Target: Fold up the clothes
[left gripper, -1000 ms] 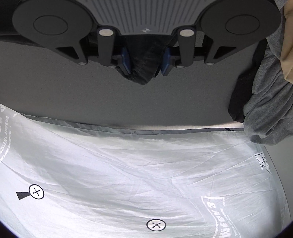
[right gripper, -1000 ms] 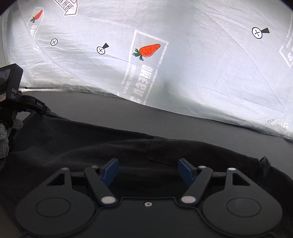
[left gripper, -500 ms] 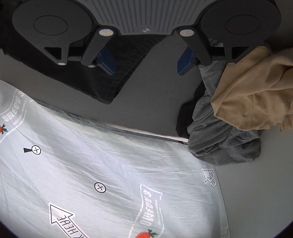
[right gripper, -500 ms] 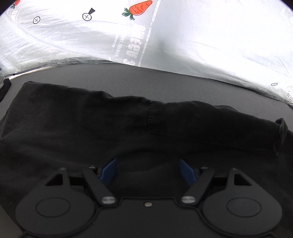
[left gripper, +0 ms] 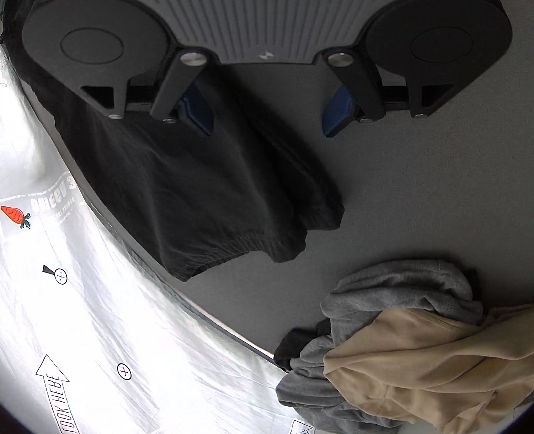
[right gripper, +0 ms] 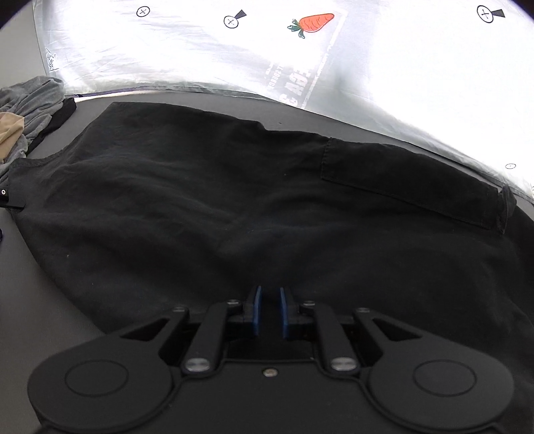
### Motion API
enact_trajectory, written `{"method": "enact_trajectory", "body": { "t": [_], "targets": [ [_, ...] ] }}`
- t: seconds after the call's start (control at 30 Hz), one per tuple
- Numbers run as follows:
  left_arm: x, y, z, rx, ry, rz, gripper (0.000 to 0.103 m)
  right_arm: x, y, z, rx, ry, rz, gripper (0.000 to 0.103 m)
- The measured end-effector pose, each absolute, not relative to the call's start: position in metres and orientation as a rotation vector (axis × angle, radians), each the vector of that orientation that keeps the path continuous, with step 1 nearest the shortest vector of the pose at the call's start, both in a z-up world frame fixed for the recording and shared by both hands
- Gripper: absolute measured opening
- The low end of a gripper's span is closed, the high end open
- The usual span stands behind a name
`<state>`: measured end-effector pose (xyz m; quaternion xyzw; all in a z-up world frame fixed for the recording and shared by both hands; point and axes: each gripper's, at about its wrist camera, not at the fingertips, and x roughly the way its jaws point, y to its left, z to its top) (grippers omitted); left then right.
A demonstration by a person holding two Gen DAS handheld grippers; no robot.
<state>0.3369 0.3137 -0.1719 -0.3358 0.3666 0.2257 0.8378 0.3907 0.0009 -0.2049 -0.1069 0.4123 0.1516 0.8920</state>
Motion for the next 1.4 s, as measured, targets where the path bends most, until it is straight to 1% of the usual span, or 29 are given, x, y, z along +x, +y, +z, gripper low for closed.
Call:
{"method": "enact_trajectory", "body": {
  "t": [0.17,0.23,0.27,0.3,0.33,0.43,0.53,0.63,0.73,0.8,0.87,0.9,0.93,0.97,1.0,1.07,1.2,1.27,1.33,1.4],
  "targets": [
    [0.355,0.338,-0.178,-0.782,0.704,0.491,0.072,0.387,-0.001,-0.205,-0.217,0.856,0.323,0.013],
    [0.361,0.343,-0.18,-0.815,0.681,0.508,0.071,0.39,-0.001,-0.203,-0.219,0.866,0.314,0.014],
    [0.363,0.343,-0.18,-0.819,0.677,0.525,0.061,0.394,0.0,-0.2,-0.212,0.88,0.308,0.014],
    [0.363,0.342,-0.18,-0.802,0.68,0.546,0.053,0.397,0.0,-0.197,-0.193,0.899,0.302,0.015],
    [0.364,0.34,-0.18,-0.787,0.683,0.565,0.045,0.4,0.001,-0.194,-0.167,0.909,0.302,0.014],
    [0.359,0.341,-0.182,-0.785,0.667,0.562,0.043,0.405,0.011,-0.186,-0.126,0.891,0.335,0.011],
    [0.361,0.347,-0.181,-0.801,0.682,0.542,0.043,0.411,0.029,-0.192,-0.17,0.885,0.343,0.006],
    [0.364,0.346,-0.18,-0.779,0.696,0.51,0.053,0.44,0.03,-0.189,-0.098,0.883,0.306,0.002],
    [0.368,0.341,-0.179,-0.734,0.704,0.487,0.06,0.479,0.03,-0.18,-0.065,0.838,0.252,0.002],
    [0.372,0.338,-0.179,-0.707,0.711,0.488,0.06,0.506,0.03,-0.178,-0.042,0.828,0.216,0.002],
    [0.374,0.336,-0.179,-0.7,0.71,0.491,0.06,0.526,0.029,-0.183,0.01,0.873,0.183,0.002],
    [0.375,0.336,-0.18,-0.697,0.709,0.492,0.057,0.53,0.029,-0.187,0.024,0.894,0.176,0.002],
    [0.375,0.337,-0.181,-0.701,0.708,0.492,0.046,0.53,0.03,-0.19,0.039,0.917,0.174,0.002],
    [0.374,0.338,-0.182,-0.709,0.708,0.495,0.04,0.524,0.03,-0.191,0.063,0.946,0.183,0.002],
    [0.373,0.342,-0.183,-0.736,0.703,0.496,0.038,0.513,0.028,-0.191,0.097,0.982,0.201,0.002],
    [0.369,0.348,-0.184,-0.788,0.693,0.496,0.03,0.476,0.025,-0.188,0.126,1.04,0.226,0.002],
    [0.368,0.343,-0.167,-0.776,0.661,0.463,0.021,0.398,0.015,-0.186,0.119,1.129,0.284,0.002],
    [0.367,0.341,-0.159,-0.769,0.644,0.446,0.012,0.374,0.012,-0.183,0.045,1.091,0.358,0.002],
    [0.366,0.339,-0.15,-0.763,0.628,0.43,0.009,0.366,0.006,-0.178,0.004,1.068,0.388,0.002],
    [0.365,0.336,-0.142,-0.757,0.612,0.413,0.008,0.371,-0.01,-0.174,0.083,1.089,0.355,0.002]
  ]
}}
